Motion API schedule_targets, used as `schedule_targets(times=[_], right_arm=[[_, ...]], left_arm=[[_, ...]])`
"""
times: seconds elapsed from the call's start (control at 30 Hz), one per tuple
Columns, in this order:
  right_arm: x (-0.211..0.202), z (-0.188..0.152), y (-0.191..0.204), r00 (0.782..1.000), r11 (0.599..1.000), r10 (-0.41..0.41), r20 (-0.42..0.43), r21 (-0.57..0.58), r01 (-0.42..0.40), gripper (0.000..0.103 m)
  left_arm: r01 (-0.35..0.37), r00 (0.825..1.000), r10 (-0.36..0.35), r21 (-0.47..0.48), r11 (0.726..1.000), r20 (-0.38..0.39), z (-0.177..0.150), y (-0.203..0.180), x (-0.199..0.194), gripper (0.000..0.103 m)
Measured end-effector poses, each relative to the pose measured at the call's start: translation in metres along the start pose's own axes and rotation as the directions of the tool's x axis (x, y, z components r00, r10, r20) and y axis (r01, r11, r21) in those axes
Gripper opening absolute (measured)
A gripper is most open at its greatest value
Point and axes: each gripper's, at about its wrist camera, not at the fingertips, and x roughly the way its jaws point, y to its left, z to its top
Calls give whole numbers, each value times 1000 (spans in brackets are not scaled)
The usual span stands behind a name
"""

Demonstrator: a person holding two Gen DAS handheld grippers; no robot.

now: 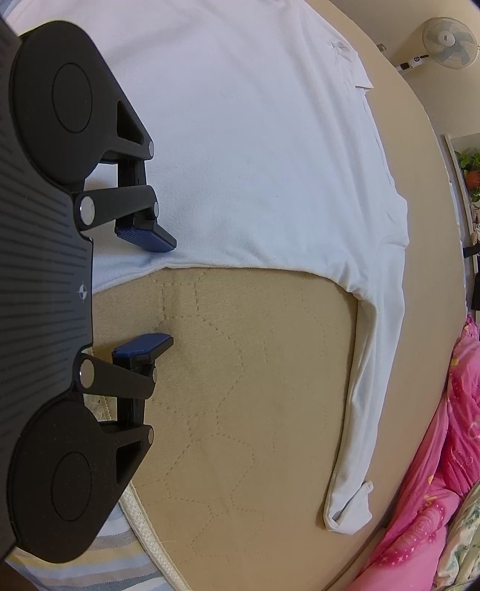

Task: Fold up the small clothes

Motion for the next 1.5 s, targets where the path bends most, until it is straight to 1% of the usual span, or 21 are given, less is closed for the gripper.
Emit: schedule_targets(times=[0.07,0.17,0.23,0.33,0.43,0.5,0.53,0.57,0.7,0.77,0.83,0.9,0.93,0.97,1.07,1.17,1.3,1.4,1.43,1.47,1.5], right_arm=[[0,1,0,1000,1000,-1,-1,1,1,52],[0,1,0,1000,1000,-2,1,-1,2,52],[0,0,0,1000,1000,-3,5,-2,3,52],[0,-1,1,1000,1000,-5,15,-3,5,52],[-1,-3,2,1000,1000,-7,23,4,7,52],[-5,-4,2,999,1000,-1,39,13,0,43],[-8,-3,2,998,999,30,57,12,-30,13],[-11,-2,2,996,998,63,68,20,-64,2],[-13,0,-19,999,988,-22,40,155,16,0],[-13,-1,-32,998,976,-70,2,204,68,0],[-21,0,-48,1000,948,-12,7,319,9,4],[-32,-2,-55,998,924,52,43,376,-65,8],[-36,-4,-54,996,922,72,48,377,-85,19],[-38,-7,-52,995,924,84,44,371,-94,31],[-40,-21,-43,993,939,114,-13,327,-103,37],[-39,-33,-37,993,956,97,-63,283,-76,37],[-45,-42,-45,991,955,109,-74,285,-83,38],[-52,-53,-40,989,959,124,-81,266,-98,38],[-53,-54,-40,988,962,131,-84,251,-107,28],[-54,-55,-38,986,964,144,-85,238,-120,4],[-59,-55,-39,985,962,154,-74,239,-132,5]], left_arm=[[2,999,0,82,997,-35,4,-11,11,61],[-77,996,83,195,978,-23,20,-19,32,61],[-111,993,116,191,975,-16,23,-19,38,58],[-30,998,38,142,989,-59,27,-15,42,9],[-74,997,66,243,967,39,23,-32,25,6],[-113,987,83,231,966,137,22,-31,11,5],[-126,982,93,202,971,166,20,-29,4,5],[-161,976,127,194,968,176,18,-27,5,6],[-308,946,270,233,922,180,0,-46,-14,10],[-259,955,193,312,914,227,-27,-71,-53,18],[-181,971,95,414,892,219,-63,-96,-93,19],[-56,988,-23,505,861,150,-109,-115,-130,22],[7,993,-70,551,834,94,-133,-122,-147,24],[64,994,-106,593,802,36,-161,-127,-163,24],[194,980,-172,694,693,-102,-247,-130,-201,29],[264,964,-141,744,614,-226,-322,-114,-211,31],[223,960,32,832,508,-277,-384,-95,-190,34],[191,938,169,858,478,-303,-406,-81,-173,28],[190,932,187,859,475,-310,-410,-78,-170,13],[208,930,173,852,481,-325,-410,-79,-172,5],[212,932,162,849,484,-325,-409,-81,-177,5]])
